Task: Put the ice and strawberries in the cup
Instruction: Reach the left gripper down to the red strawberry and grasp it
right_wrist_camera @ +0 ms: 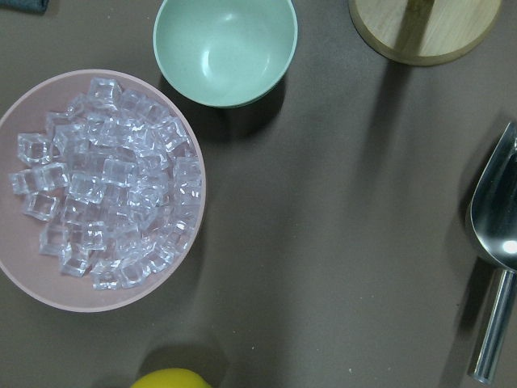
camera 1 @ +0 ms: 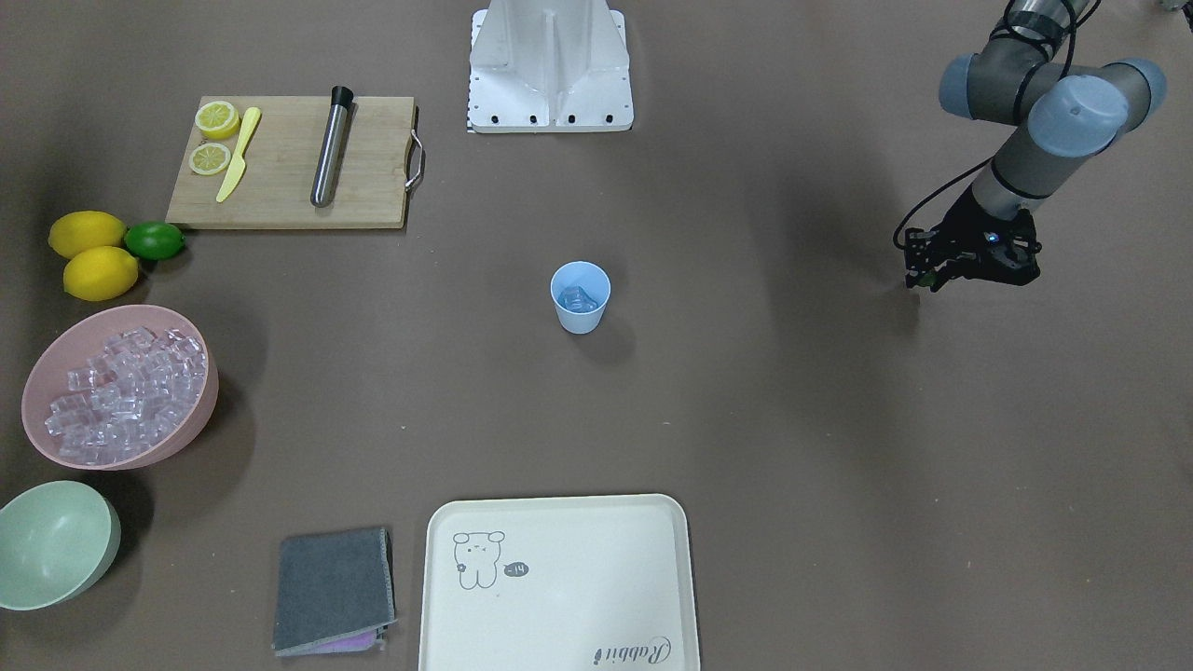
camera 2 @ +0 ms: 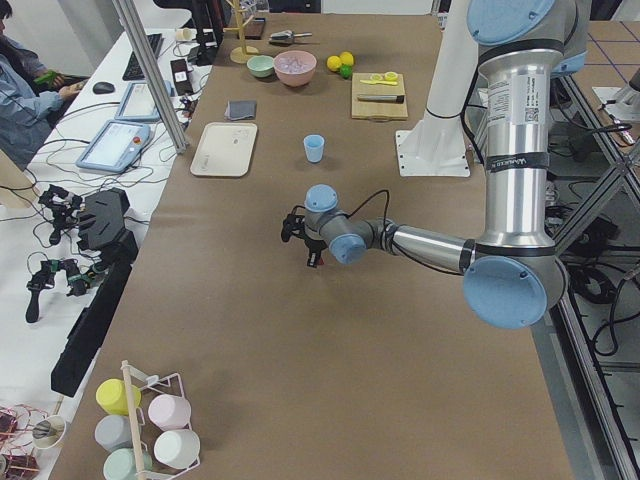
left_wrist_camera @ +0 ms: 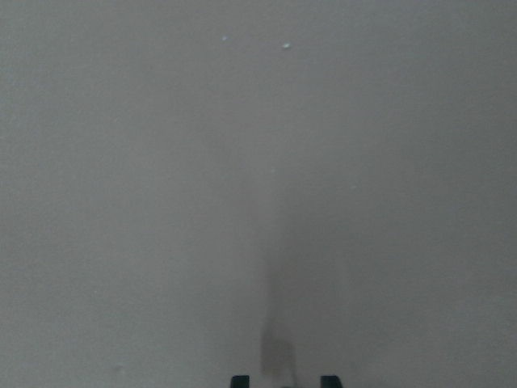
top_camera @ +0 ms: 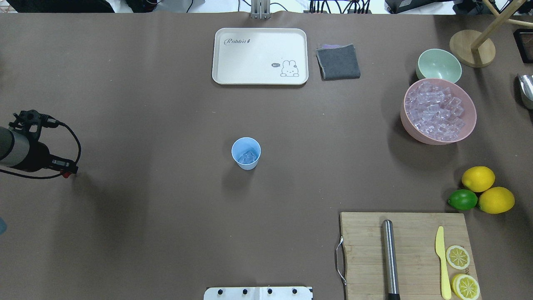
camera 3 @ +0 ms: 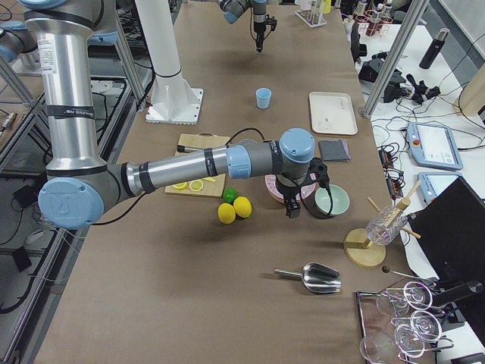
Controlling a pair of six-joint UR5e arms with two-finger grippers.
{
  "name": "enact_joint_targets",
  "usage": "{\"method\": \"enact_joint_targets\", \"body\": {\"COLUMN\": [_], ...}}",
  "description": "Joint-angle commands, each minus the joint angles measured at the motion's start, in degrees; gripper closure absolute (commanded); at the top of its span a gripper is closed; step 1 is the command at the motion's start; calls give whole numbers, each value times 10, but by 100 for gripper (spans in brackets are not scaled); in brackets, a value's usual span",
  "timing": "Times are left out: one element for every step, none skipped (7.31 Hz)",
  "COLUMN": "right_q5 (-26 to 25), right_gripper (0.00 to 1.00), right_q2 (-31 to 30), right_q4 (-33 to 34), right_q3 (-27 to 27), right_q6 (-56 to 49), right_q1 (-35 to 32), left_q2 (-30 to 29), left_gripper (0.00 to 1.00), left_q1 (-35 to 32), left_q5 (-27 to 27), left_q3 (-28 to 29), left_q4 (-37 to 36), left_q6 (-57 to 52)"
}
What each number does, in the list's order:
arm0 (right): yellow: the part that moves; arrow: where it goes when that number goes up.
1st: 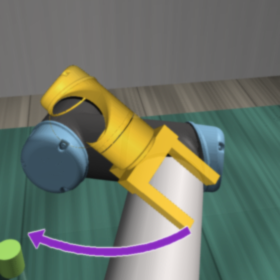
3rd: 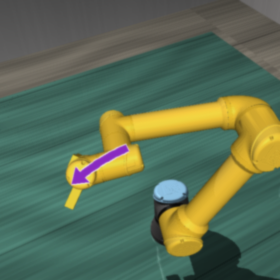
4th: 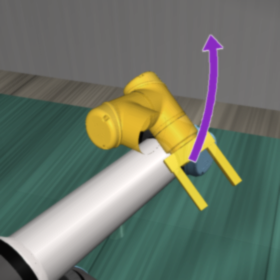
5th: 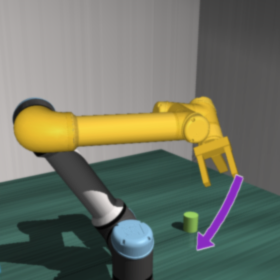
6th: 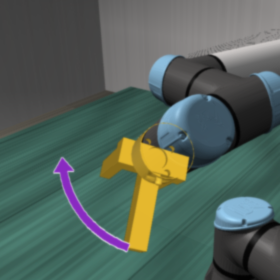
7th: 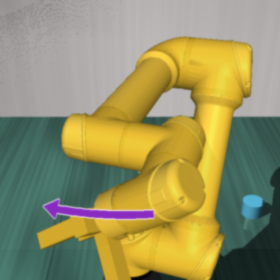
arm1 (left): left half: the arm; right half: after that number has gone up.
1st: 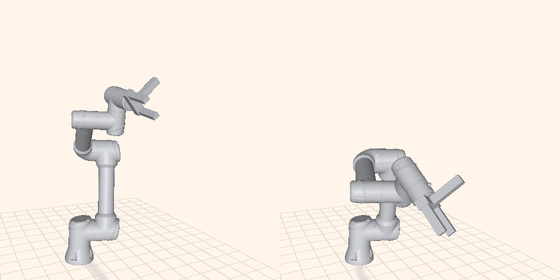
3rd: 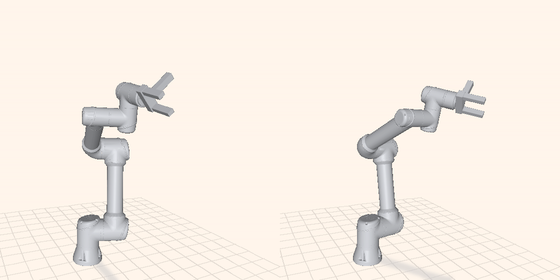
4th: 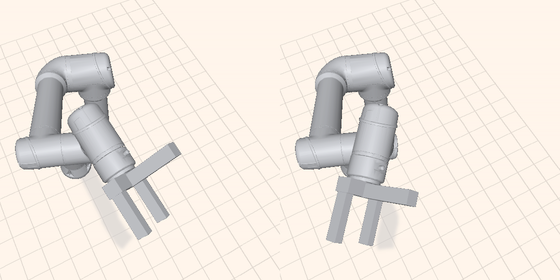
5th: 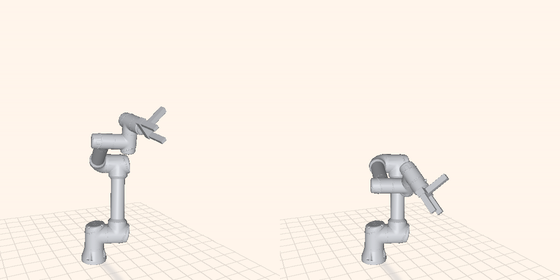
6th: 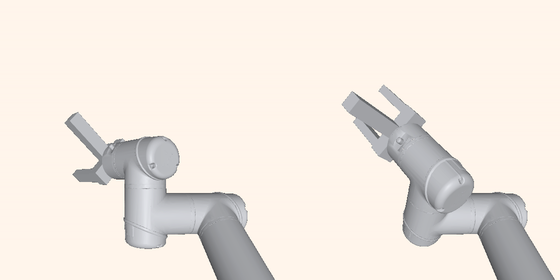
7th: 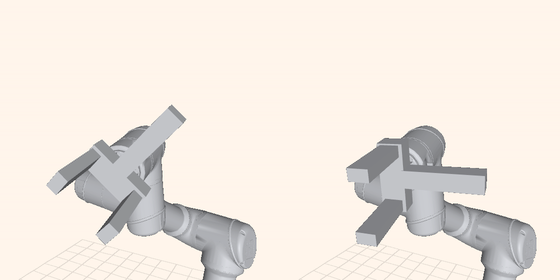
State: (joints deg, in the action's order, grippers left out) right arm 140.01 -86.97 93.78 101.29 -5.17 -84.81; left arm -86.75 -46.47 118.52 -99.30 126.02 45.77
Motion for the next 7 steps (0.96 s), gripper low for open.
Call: {"method": "enact_joint_targets", "body": {"right_q5": [0, -1, -2, -3, -4, -5, -6], "right_gripper": [1, 1, 1, 1, 1, 1, 1], "right_q2": [0, 0, -1, -7, -21, -25, -31], "right_q4": [0, 0, 0, -1, 0, 0, 0], "right_q3": [0, -3, -6, -6, -9, -24, -35], "right_q6": [0, -4, -4, -6, -32, -63, -83], "right_q1": [0, 0, 0, 0, 0, 0, -2], "left_q2": [-46, -134, -218, -275, -308, -331, -356], "left_gripper": [100, 100, 100, 100, 100, 100, 100], "left_q1": [-1, -2, -1, 3, 8, 20, 28], "left_q5": [2, 2, 2, 4, 5, 6, 6], "left_q3": [-36, -35, -41, -41, -42, -40, -39], "left_q4": [-75, -168, -271, -330, -358, -368, -369], "left_q6": [-1, -1, -1, 1, 1, 21, 40]}}
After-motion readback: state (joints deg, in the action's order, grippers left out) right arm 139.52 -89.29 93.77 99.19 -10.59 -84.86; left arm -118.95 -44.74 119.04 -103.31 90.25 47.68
